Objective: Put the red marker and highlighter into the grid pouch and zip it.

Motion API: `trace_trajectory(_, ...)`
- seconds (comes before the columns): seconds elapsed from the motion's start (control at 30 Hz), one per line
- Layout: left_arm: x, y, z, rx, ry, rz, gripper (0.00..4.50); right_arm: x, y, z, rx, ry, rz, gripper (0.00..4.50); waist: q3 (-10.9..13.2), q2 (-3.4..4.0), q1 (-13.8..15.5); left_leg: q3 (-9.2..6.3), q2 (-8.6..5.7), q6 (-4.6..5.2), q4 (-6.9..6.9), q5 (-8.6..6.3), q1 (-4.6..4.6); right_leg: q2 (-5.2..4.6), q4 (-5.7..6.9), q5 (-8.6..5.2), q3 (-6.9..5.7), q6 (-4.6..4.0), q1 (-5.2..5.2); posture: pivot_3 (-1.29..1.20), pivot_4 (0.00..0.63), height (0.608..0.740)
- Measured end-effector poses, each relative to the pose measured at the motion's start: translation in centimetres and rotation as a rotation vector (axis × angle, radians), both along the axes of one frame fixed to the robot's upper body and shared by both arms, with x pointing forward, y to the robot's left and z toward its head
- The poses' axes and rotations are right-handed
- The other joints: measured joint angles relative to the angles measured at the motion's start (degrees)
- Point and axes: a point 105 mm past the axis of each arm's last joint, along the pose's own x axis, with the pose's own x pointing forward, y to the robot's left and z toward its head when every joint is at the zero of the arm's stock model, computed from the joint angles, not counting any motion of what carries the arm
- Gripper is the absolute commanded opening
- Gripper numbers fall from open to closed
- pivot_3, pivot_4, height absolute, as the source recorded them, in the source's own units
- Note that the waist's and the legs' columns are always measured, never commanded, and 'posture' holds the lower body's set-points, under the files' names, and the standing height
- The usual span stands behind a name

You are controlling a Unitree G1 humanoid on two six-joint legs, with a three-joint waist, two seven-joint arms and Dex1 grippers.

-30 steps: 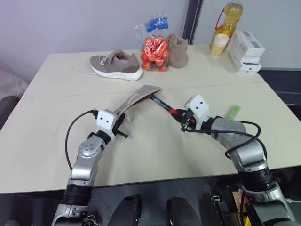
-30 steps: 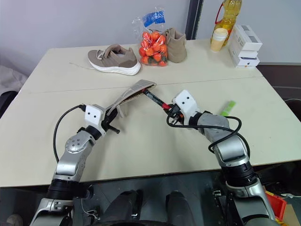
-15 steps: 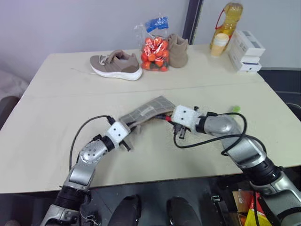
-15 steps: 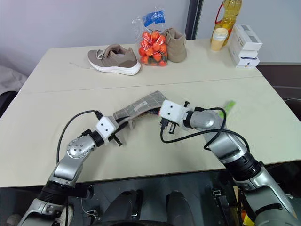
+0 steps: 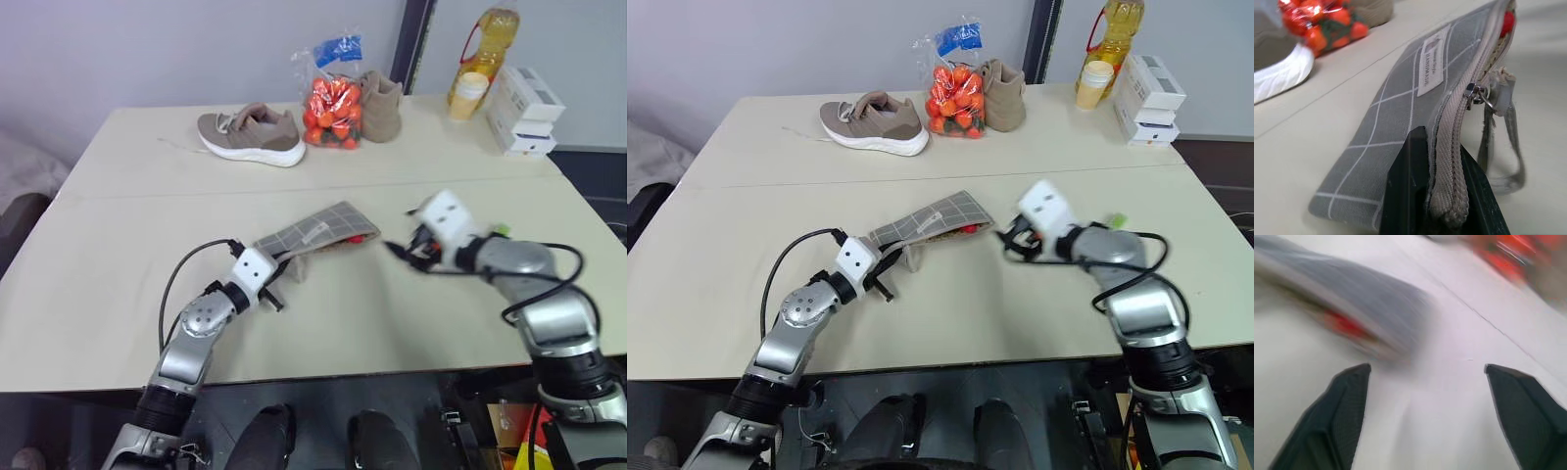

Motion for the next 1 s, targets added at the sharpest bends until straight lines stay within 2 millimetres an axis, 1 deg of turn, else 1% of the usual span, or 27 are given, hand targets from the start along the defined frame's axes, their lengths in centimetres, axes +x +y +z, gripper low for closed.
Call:
trace_trajectory(0.07,0.2,-0.1,-0.2,-0.016,0.015,0.021,0.00,0.3,-4.1,-0.8,0.064,0.011,-0.235,4.46,-0.01,0.01,-0.03,0.01,0.00,0.00,-0.01,0.00,0.00,0.00,0.01,0.00,0.01,0.00,-0.02,0.00,0.150,0.740)
trace_trajectory(0.1,0.3,-0.2,-0.3,-0.020,0.022,0.028,0.00,0.3,-5.7,-1.3,0.076,0.013,-0.335,4.46,-0.01,0.01,-0.14,0.03,0.01,0.00,-0.04,0.01,0.00,0.01,0.05,0.00,0.02,0.00,-0.08,0.00,0.150,0.740)
trace_trajectory(0.17,0.5,-0.2,-0.6,-0.020,0.037,0.041,0.00,0.0,-7.8,-2.4,0.109,0.024,-0.489,4.46,-0.02,0.04,-0.44,0.10,0.02,0.00,-0.08,0.01,0.00,0.03,0.16,-0.01,0.06,-0.01,-0.17,0.00,0.150,0.740)
trace_trajectory(0.27,0.6,-0.5,-0.8,-0.015,0.049,0.037,0.00,0.0,-8.6,-3.8,0.212,0.065,-0.627,4.46,-0.02,0.09,-0.76,0.10,0.03,-0.02,-0.08,0.02,0.01,0.06,0.23,0.00,0.06,-0.01,-0.18,0.00,0.150,0.740)
trace_trajectory(0.33,0.6,-0.8,-1.0,0.010,0.052,0.024,0.00,-0.1,-8.7,-4.3,0.278,0.093,-0.666,4.46,-0.02,0.10,-0.57,0.09,0.02,-0.02,-0.05,0.03,0.02,0.05,0.23,0.00,0.05,-0.01,-0.14,0.00,0.150,0.740)
trace_trajectory(0.4,0.5,-0.9,-1.1,0.051,0.047,0.009,0.00,-0.1,-8.2,-4.9,0.331,0.126,-0.669,4.46,-0.03,0.10,-0.51,0.10,0.01,-0.01,-0.03,0.03,0.02,0.05,0.22,0.00,0.05,-0.01,-0.12,0.00,0.150,0.740)
trace_trajectory(0.53,0.7,-0.9,-1.0,0.075,0.038,0.006,0.00,0.0,-7.2,-5.7,0.364,0.163,-0.650,4.46,-0.02,0.11,-0.50,0.11,0.00,-0.01,-0.03,0.03,0.02,0.05,0.21,0.00,0.05,-0.01,-0.12,0.00,0.150,0.740)
trace_trajectory(0.57,0.7,-0.9,-1.0,0.076,0.038,0.006,0.00,0.0,-7.2,-5.7,0.364,0.163,-0.651,3.96,-0.02,0.11,-0.50,0.10,0.00,-0.01,-0.03,0.03,0.02,0.04,0.21,0.00,0.05,-0.01,-0.12,0.00,0.150,0.740)
trace_trajectory(0.6,0.7,-0.9,-1.0,0.077,0.039,0.007,0.00,0.0,-7.2,-5.7,0.364,0.162,-0.654,3.72,-0.02,0.11,-0.50,0.11,0.00,-0.01,-0.03,0.03,0.02,0.04,0.21,0.00,0.05,-0.01,-0.12,0.00,0.150,0.740)
trace_trajectory(0.77,0.7,-0.9,-1.1,0.075,0.044,0.012,0.00,0.0,-7.3,-5.7,0.359,0.161,-0.664,1.04,-0.02,0.11,-0.54,0.10,0.01,-0.01,-0.04,0.03,0.02,0.05,0.21,0.00,0.05,-0.01,-0.13,0.00,0.150,0.740)
trace_trajectory(0.8,0.7,-0.9,-1.1,0.073,0.047,0.012,0.00,0.1,-7.2,-5.7,0.353,0.160,-0.662,0.86,-0.02,0.11,-0.56,0.10,0.01,-0.01,-0.04,0.03,0.02,0.05,0.21,0.00,0.05,-0.01,-0.13,0.00,0.150,0.740)
trace_trajectory(0.9,0.8,-0.8,-1.1,0.054,0.061,0.012,0.00,0.4,-6.8,-5.3,0.296,0.148,-0.621,0.88,0.00,0.14,-0.60,0.12,0.01,-0.01,-0.04,0.03,0.02,0.05,0.22,0.00,0.06,-0.01,-0.14,0.00,0.150,0.740)
trace_trajectory(0.93,0.8,-0.8,-1.2,0.044,0.071,0.011,0.00,0.7,-6.3,-4.8,0.272,0.126,-0.584,0.88,0.00,0.14,-0.67,0.11,0.02,-0.01,-0.04,0.03,0.03,0.07,0.21,-0.01,0.04,0.00,-0.12,0.00,0.150,0.740)
trace_trajectory(0.97,0.8,-0.8,-1.1,0.034,0.075,0.009,0.00,0.8,-6.0,-4.7,0.237,0.122,-0.552,0.88,0.00,0.15,-0.64,0.11,0.01,-0.01,-0.04,0.03,0.03,0.06,0.21,-0.01,0.05,0.00,-0.12,0.00,0.150,0.740)
trace_trajectory(1.0,1.0,-0.4,-0.8,-0.001,0.085,0.014,0.00,0.9,-3.8,-3.2,0.068,0.064,-0.334,0.88,0.12,0.31,-0.77,0.16,-0.02,0.00,-0.03,0.03,0.00,0.06,0.20,-0.01,0.06,0.02,-0.15,0.00,0.150,0.740)
